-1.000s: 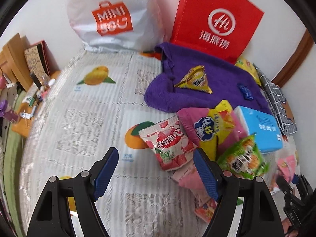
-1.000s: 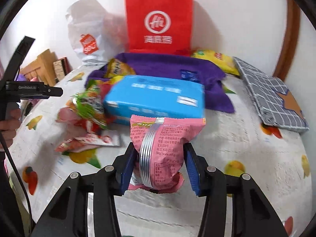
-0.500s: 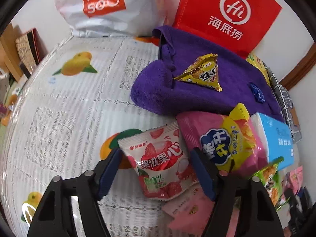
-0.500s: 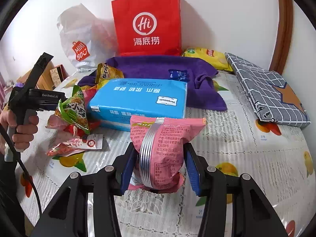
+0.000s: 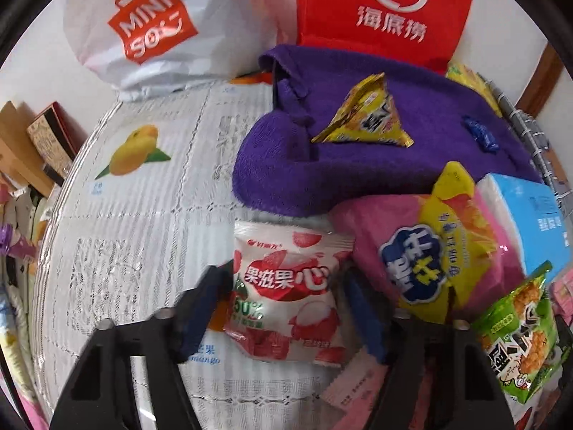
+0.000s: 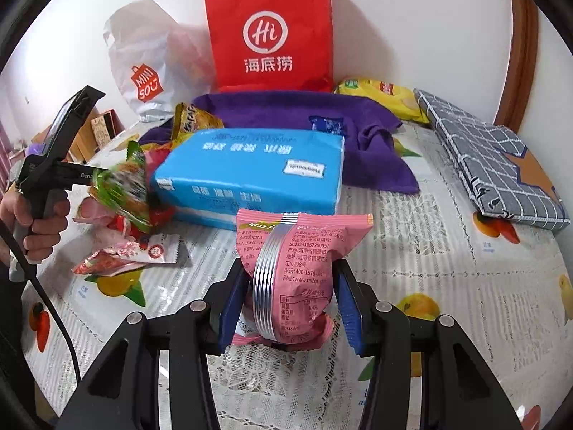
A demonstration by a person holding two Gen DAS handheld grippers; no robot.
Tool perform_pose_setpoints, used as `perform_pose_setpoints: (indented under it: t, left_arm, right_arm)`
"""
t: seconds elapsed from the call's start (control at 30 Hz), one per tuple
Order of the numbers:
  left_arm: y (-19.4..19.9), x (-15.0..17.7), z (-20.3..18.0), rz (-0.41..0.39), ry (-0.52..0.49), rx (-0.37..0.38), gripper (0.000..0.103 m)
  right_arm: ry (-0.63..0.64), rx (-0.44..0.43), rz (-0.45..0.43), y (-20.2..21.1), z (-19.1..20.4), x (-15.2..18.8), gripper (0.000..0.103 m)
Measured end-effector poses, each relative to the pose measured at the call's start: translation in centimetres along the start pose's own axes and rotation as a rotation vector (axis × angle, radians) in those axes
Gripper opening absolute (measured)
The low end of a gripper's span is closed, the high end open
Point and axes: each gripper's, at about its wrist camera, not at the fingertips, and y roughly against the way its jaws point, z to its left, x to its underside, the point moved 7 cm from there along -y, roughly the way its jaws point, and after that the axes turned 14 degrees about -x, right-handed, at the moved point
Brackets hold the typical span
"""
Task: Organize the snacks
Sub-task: 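Lift the pink packet with the right tool while the left tool grasps the pink-white fruit jelly packet, then hold both pink packets raised above the bed cover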
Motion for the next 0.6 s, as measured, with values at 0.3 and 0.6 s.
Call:
perform_pose_setpoints:
  t: [0.3, 0.6]
  left_arm:
    - [1.3, 2.6, 2.4, -0.004, 0.013, 0.003, 0.049]
    - [2.8, 5.9, 3.4, -0.074, 0.042, -0.009, 0.050]
  right_arm:
    - [-0.002, 0.042, -0.004, 0.1, -0.8, -0.1, 0.048]
    - [-0.059, 0.068, -0.048, -0.1, -1.6, -0.1, 0.049]
